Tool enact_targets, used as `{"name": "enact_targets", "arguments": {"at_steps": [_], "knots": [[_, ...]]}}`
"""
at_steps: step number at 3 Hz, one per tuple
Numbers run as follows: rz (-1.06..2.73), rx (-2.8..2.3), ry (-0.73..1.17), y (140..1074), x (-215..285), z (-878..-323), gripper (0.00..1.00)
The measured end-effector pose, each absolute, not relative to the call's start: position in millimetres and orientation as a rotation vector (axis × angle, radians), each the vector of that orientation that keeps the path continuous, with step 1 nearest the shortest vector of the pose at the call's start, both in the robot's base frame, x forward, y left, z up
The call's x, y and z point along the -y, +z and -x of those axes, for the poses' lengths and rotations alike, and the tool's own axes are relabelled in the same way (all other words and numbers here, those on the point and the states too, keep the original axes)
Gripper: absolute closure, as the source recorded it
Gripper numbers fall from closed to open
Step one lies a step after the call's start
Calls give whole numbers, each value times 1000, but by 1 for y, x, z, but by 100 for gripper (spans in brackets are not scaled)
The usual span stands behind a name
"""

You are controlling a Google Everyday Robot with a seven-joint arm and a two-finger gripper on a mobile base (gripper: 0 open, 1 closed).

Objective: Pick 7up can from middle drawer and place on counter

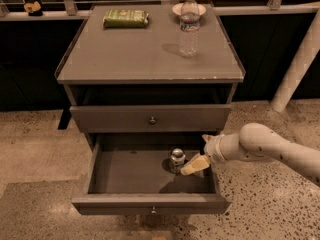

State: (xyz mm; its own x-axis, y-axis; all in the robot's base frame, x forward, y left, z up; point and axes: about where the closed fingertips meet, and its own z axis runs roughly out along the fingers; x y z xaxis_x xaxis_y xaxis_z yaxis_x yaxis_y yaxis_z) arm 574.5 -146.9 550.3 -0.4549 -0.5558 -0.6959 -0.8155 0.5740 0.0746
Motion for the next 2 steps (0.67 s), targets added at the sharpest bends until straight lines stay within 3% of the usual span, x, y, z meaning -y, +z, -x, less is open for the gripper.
{"name": "enact_targets", "arguments": {"at_steps": [2], "knots": [[1071, -2193, 546, 506, 138, -625, 0]]}}
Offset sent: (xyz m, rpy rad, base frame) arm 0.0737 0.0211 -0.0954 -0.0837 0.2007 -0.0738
